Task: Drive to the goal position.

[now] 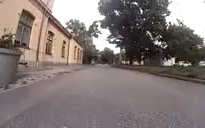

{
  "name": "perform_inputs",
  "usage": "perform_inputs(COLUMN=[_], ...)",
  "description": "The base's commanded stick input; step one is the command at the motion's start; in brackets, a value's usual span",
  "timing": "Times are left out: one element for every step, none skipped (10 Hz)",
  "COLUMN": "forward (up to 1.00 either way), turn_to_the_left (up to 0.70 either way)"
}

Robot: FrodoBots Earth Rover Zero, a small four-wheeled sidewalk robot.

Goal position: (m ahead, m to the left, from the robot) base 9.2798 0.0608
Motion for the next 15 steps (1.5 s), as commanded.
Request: perform_inputs(forward=[0.70,0.70,0.70,0.70,0.70,0.70,0.70,0.70,0.70,0.70,0.70,0.70,0.70,0.70,0.70], turn_to_the_left=[0.00,0.00,0.00,0.00,0.00,0.00,0.00,0.00,0.00,0.00,0.00,0.00,0.00,0.00,0.00])
